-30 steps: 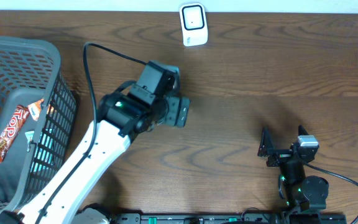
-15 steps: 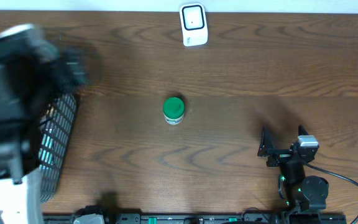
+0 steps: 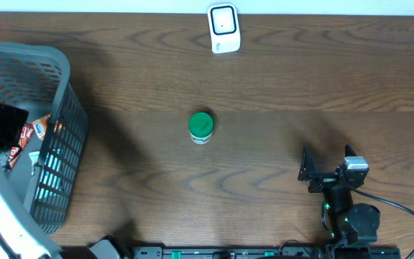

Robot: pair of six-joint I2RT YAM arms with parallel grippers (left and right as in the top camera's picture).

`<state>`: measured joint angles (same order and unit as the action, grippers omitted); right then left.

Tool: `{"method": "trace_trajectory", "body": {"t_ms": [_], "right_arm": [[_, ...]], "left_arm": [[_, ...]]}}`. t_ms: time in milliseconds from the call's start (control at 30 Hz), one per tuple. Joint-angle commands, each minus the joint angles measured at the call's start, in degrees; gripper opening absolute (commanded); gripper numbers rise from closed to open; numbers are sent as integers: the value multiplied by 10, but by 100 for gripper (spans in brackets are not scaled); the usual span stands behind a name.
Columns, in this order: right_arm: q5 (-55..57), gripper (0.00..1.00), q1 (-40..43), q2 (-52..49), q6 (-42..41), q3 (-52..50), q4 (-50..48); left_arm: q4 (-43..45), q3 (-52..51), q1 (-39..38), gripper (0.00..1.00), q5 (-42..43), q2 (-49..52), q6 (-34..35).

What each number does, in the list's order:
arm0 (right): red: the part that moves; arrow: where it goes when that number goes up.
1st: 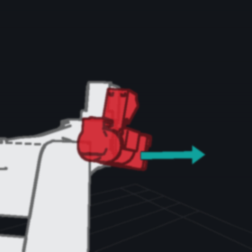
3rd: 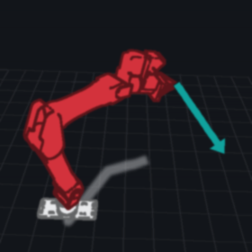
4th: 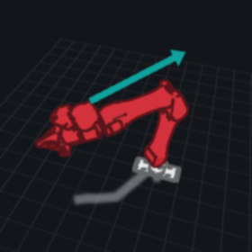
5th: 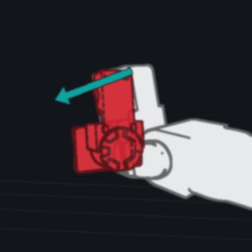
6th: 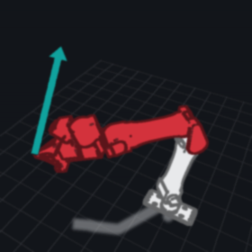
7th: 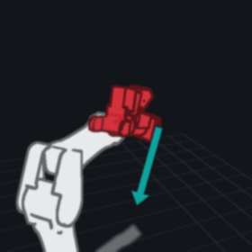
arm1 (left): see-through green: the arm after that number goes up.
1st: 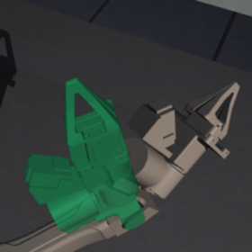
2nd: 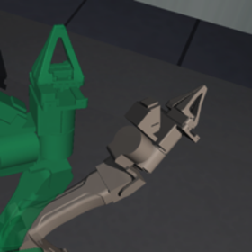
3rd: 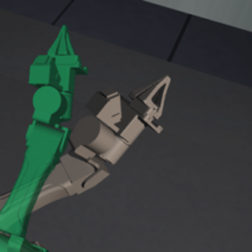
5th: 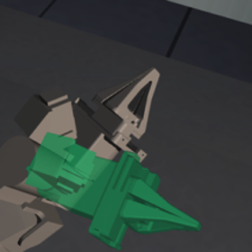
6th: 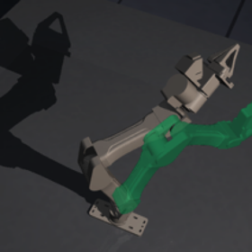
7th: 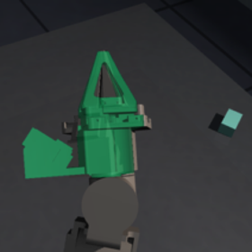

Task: Scan the item barcode
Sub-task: 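Return the left gripper into the basket above the wipes pack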

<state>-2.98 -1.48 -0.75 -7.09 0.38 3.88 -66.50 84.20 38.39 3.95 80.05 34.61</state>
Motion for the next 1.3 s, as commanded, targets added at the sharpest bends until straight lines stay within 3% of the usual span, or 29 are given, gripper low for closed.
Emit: {"method": "trace_trajectory", "body": {"t_ms": [0, 900, 1267], "right_arm": [[1, 99, -3, 0, -6, -1, 2], [1, 99, -3, 0, -6, -1, 2], [1, 99, -3, 0, -6, -1, 2]], "left_arm": [[11, -42, 17, 92, -1, 20, 13], [163, -309, 68, 92, -19, 28, 10], [290, -399, 69, 92, -20, 28, 11]]}}
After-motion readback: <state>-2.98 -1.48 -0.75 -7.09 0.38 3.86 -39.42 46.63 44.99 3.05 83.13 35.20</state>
